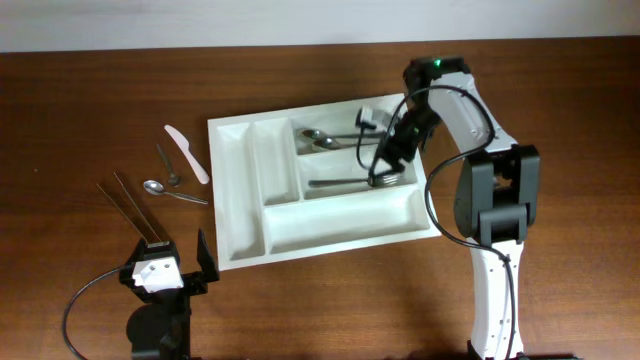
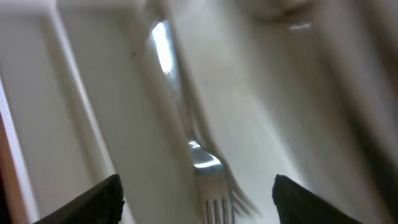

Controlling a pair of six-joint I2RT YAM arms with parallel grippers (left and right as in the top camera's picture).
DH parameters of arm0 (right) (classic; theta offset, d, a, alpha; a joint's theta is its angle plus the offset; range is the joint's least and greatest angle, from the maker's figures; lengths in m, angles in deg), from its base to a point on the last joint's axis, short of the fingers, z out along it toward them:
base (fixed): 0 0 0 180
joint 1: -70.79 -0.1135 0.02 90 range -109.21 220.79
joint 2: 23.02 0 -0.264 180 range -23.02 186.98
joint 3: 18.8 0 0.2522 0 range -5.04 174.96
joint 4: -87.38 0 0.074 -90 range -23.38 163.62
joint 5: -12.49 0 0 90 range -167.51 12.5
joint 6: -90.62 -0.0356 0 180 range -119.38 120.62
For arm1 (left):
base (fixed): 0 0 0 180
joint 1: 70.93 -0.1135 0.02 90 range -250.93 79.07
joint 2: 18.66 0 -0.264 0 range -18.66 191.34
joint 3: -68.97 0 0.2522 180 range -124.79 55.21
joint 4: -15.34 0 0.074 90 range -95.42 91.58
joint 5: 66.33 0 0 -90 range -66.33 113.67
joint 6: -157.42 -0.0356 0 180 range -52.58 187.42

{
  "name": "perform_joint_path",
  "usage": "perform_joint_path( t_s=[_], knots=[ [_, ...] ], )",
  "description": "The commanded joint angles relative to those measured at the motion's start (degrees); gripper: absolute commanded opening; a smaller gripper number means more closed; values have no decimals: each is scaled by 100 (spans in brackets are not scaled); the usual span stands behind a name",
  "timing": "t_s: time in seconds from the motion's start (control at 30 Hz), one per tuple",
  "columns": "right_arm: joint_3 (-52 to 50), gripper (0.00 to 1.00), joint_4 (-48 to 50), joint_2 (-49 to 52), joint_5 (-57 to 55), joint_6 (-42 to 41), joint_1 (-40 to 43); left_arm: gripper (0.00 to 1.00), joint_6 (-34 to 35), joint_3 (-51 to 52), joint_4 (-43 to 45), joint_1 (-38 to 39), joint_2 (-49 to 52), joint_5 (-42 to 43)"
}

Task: Pack container
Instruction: 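Carry the fork into the tray's middle compartment and release it, then return the right gripper and grasp the remaining fork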

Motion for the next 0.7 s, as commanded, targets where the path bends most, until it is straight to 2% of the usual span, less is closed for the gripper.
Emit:
perform_joint_path(
  t_s=[0.0,0.1,0.27,0.43,0.67],
  knots=[
    [946,70,-61,-55,101,-1655,251,99,-90,35,15,-39,-55,72],
    [1733,58,-446,-55,105,-1869,400,99,-87,35,15,-39,-55,72],
    [2533,57,-868,-55,-144,-1967,444,99,-90,35,15,-39,-55,72],
    [2446,57,-765,-55,-1956,-2885,492,99,-90,35,15,-39,-55,72],
    [2205,58,-597,-55,-3320,-4419,1027,99,-90,35,15,-39,-55,72]
  ],
)
